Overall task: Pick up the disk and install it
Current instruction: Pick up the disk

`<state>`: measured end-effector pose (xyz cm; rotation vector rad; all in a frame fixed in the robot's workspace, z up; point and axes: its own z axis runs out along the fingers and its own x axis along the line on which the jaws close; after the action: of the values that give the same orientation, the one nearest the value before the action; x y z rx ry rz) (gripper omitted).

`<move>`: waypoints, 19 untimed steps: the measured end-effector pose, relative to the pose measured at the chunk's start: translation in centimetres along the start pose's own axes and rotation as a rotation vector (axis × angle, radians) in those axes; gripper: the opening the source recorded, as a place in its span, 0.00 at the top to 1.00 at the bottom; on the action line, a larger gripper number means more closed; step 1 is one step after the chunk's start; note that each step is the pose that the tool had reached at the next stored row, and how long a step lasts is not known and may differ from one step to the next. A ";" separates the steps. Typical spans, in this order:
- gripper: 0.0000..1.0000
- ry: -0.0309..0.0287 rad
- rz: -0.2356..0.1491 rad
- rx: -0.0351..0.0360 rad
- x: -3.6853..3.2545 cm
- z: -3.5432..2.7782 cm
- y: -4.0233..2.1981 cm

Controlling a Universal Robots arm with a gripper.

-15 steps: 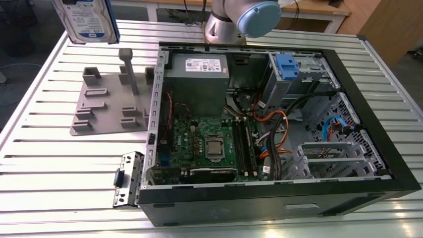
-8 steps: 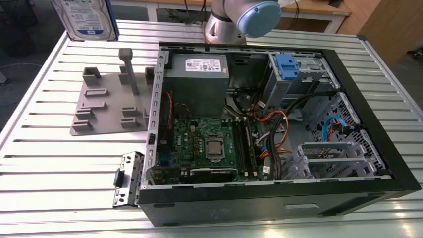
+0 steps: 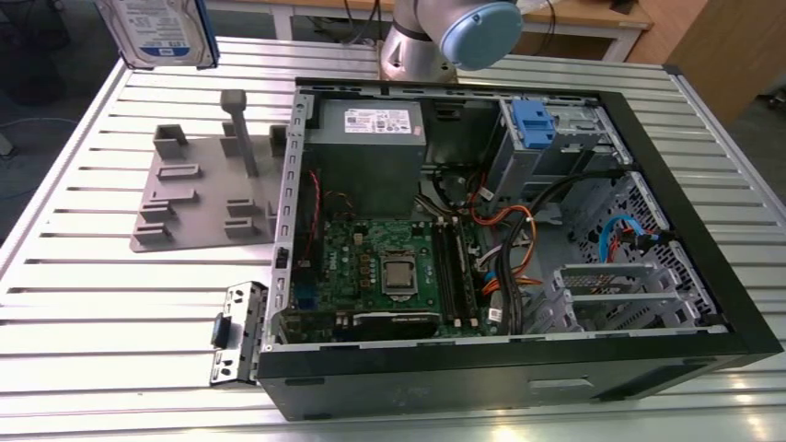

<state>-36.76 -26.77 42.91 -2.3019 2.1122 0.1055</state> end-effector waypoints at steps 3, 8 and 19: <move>0.64 0.0000 0.000 0.0000 -0.02 -0.39 0.01; 0.64 -0.0002 0.000 0.0000 -0.06 -0.92 0.03; 0.64 -0.0005 0.000 0.0001 -0.11 -1.76 0.06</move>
<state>-36.76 -26.77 44.67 -2.3016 2.1119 0.1060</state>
